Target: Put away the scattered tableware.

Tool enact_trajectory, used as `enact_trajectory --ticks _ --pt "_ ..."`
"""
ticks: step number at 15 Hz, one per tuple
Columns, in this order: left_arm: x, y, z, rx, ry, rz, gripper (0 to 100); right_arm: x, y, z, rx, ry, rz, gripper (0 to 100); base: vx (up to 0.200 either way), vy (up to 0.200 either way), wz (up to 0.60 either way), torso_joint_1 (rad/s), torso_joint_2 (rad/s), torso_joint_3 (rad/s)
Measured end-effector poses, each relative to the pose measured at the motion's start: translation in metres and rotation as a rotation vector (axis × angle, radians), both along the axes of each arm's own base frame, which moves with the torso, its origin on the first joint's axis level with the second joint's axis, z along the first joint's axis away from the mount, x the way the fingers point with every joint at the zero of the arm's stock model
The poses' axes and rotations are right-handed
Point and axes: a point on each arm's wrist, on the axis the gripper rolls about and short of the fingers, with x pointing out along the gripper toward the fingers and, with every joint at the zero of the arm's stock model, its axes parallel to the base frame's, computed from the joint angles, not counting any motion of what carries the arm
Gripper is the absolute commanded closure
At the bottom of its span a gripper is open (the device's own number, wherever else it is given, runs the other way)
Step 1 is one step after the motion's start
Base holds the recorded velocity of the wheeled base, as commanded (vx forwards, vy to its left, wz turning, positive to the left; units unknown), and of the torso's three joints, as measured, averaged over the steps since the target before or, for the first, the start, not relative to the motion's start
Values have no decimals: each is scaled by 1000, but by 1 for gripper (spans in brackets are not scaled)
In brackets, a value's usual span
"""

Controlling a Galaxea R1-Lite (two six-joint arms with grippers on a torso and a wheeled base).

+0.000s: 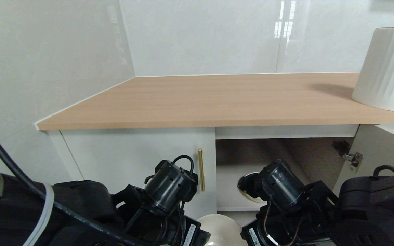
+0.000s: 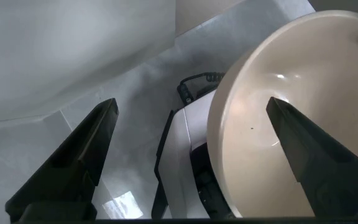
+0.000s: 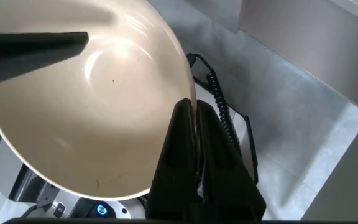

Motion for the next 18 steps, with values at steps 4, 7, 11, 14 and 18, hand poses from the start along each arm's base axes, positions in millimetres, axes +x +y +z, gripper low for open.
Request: enact_trajectory --ticks 4,7,11,14,18 --pt "0 1 2 4 -14 11 0 15 -12 -7 -96 -66 -133 100 0 0 0 0 0 0" --pt "1 1 2 7 -15 14 0 43 -27 -7 -89 -173 -293 100 0 0 0 0 0 0" --pt "1 2 2 7 -15 16 0 69 -38 -4 -56 -262 -515 100 0 0 0 0 0 0" --pt "2 2 1 7 -15 19 0 80 -52 -20 -96 -260 -611 100 0 0 0 0 0 0" --pt "2 3 4 4 -22 24 0 91 -70 -32 -40 -298 -698 100 0 0 0 0 0 0"
